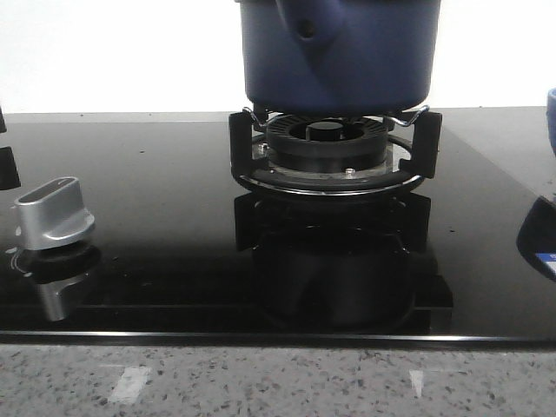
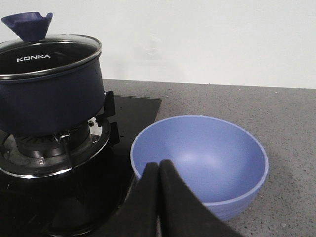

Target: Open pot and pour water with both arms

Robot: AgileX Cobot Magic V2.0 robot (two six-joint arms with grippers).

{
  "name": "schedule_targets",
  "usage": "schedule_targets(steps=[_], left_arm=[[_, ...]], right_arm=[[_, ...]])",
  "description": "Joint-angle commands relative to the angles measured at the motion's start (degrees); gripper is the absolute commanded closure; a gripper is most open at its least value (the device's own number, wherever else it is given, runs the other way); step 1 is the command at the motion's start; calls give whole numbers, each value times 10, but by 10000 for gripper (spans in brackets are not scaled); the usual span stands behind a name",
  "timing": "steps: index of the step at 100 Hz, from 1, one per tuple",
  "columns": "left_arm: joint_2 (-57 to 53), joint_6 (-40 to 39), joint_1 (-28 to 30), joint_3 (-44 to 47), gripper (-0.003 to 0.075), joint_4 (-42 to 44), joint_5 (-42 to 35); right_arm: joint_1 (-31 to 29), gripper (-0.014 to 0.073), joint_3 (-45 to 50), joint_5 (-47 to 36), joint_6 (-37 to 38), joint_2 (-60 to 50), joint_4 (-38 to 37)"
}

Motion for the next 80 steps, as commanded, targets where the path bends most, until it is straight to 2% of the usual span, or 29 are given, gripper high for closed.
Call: schedule_targets(steps=[1, 28, 49, 66, 80], left_arm=[[-9, -6, 0, 18, 740, -9, -26], [-9, -6, 0, 18, 741, -9, -26], [-9, -6, 0, 18, 740, -9, -26], [-9, -6, 0, 18, 741, -9, -26], [-9, -6, 0, 18, 740, -9, -26]], right_arm=[[0, 668, -14, -47, -6, 6, -5], [-10, 668, 6, -41, -6, 6, 0], [-76, 668, 42, -34, -6, 5, 26], [-132, 668, 107, -77, -6, -22, 36], [-151, 668, 176, -128, 3, -58, 36]])
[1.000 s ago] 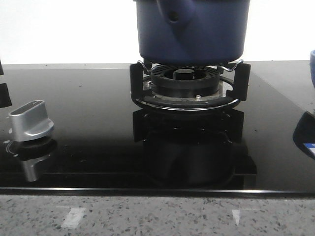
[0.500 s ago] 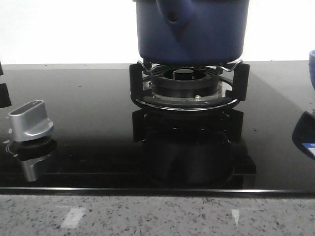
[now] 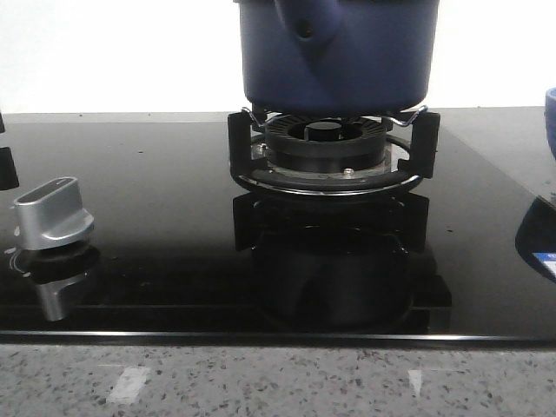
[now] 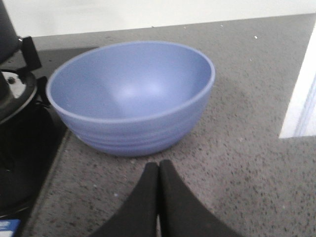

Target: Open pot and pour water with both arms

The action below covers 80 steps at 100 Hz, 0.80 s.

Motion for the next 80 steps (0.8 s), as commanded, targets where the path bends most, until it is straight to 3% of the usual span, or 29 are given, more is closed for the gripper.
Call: schedule_targets(steps=[1, 28, 39, 80], left_arm=[[-9, -6, 0, 18, 741, -8, -28], [-9, -6, 0, 18, 741, -8, -29], [-9, -6, 0, 18, 741, -8, -29], [-9, -6, 0, 18, 741, -8, -29]], right_arm=[[-13, 668, 26, -78, 3, -17, 0], [-16, 668, 104, -81, 7, -60, 5], [-16, 668, 103, -41, 7, -60, 7], [-16, 668, 103, -49, 7, -60, 7]])
